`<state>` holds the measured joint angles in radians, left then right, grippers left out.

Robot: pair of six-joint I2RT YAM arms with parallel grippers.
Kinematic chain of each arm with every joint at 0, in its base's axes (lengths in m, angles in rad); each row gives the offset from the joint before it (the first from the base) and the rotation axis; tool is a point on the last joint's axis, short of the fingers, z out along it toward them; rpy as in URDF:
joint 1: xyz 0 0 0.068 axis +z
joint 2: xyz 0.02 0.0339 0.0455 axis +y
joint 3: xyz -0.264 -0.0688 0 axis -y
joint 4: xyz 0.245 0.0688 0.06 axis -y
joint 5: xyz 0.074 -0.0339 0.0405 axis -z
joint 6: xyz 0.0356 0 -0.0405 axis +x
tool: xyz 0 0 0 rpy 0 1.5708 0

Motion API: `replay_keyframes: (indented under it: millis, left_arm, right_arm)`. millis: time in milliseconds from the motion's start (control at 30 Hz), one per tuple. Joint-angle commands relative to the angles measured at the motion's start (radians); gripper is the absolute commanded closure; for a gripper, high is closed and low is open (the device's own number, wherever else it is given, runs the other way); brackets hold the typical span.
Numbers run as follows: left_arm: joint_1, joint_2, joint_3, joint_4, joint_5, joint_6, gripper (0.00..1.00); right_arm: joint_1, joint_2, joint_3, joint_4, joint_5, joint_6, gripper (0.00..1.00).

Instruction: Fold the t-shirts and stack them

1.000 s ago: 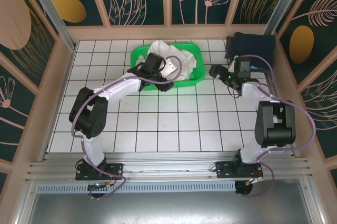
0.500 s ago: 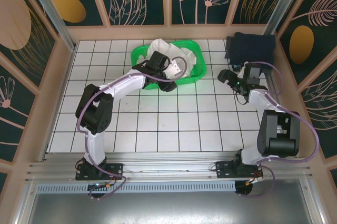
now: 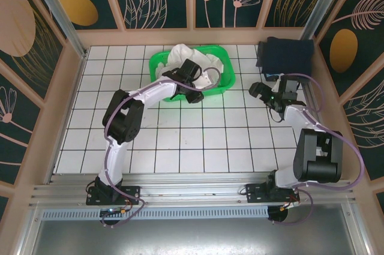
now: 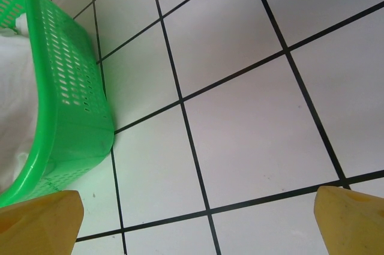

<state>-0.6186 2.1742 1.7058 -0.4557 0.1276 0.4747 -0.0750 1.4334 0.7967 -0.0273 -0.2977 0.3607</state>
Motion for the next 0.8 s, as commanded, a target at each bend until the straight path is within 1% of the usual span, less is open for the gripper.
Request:
replay_keyframes:
  millis: [0,67,133,200,267,367,400,533,600,700,767]
  left_arm:
    - [0.0,-0.014,0.029,-0.031,-0.076,0.004,0.75]
    - [0.002,-0.037,0.012,-0.018,-0.129,-0.01,0.84]
    - [0.016,-0.067,-0.017,-0.006,-0.171,-0.044,0.9]
    - [0.052,-0.092,-0.035,-0.008,-0.19,-0.09,0.96]
    - [0.105,-0.119,-0.063,0.0,-0.179,-0.116,1.0]
    - [0.192,-0.164,-0.133,0.074,-0.205,-0.118,1.0]
    - [0.222,-0.164,-0.127,0.076,-0.211,-0.121,1.0]
    - [0.336,-0.116,-0.028,0.052,-0.23,-0.186,1.0]
    - [0.387,-0.089,0.02,0.046,-0.229,-0.228,1.0]
    - [0.433,-0.043,0.064,0.046,-0.263,-0.249,1.0]
    - [0.449,-0.011,0.096,0.041,-0.295,-0.256,1.0]
  right_arm:
    - [-0.014,-0.034,-0.016,0.007,-0.013,-0.026,0.01]
    - [-0.015,-0.037,-0.016,0.007,-0.013,-0.029,0.01]
    - [-0.017,-0.038,-0.015,0.004,-0.015,-0.035,0.01]
    - [-0.017,-0.038,-0.017,-0.004,-0.011,-0.042,0.01]
    - [-0.02,-0.034,-0.012,-0.012,-0.002,-0.048,0.01]
    - [-0.023,-0.025,-0.004,-0.018,0.012,-0.048,0.01]
    - [-0.023,-0.023,-0.004,-0.017,0.013,-0.044,0.01]
    - [-0.023,-0.016,-0.006,-0.005,-0.004,-0.029,0.02]
    - [-0.022,-0.015,-0.004,-0.002,-0.014,-0.027,0.07]
    - [-0.022,-0.019,-0.001,-0.005,-0.018,-0.028,0.09]
    - [-0.021,-0.021,0.005,-0.009,-0.015,-0.029,0.09]
